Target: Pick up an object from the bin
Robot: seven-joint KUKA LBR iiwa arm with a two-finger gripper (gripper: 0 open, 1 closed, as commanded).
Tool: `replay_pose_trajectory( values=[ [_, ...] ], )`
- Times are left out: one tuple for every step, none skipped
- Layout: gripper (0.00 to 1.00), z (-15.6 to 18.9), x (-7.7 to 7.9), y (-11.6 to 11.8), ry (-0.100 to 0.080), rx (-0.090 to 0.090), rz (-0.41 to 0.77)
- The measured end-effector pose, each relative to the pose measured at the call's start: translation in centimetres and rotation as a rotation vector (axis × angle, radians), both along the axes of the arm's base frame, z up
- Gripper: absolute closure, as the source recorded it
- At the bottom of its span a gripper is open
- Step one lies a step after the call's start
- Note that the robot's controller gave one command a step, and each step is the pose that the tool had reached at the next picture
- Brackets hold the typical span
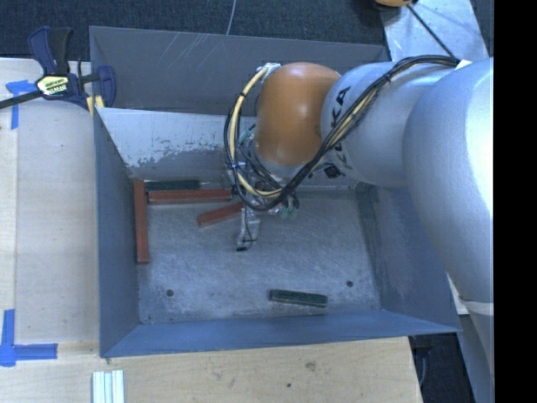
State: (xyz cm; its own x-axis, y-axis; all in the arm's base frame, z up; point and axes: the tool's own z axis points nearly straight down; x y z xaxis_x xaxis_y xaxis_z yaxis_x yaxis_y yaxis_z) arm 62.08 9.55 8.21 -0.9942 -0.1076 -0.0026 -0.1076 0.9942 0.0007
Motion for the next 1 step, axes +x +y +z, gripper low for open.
replay_pose_trajectory(
  values=[
    [0.0, 1.81, 0.43, 0.37, -0.001, 0.0, -0.052]
  ],
)
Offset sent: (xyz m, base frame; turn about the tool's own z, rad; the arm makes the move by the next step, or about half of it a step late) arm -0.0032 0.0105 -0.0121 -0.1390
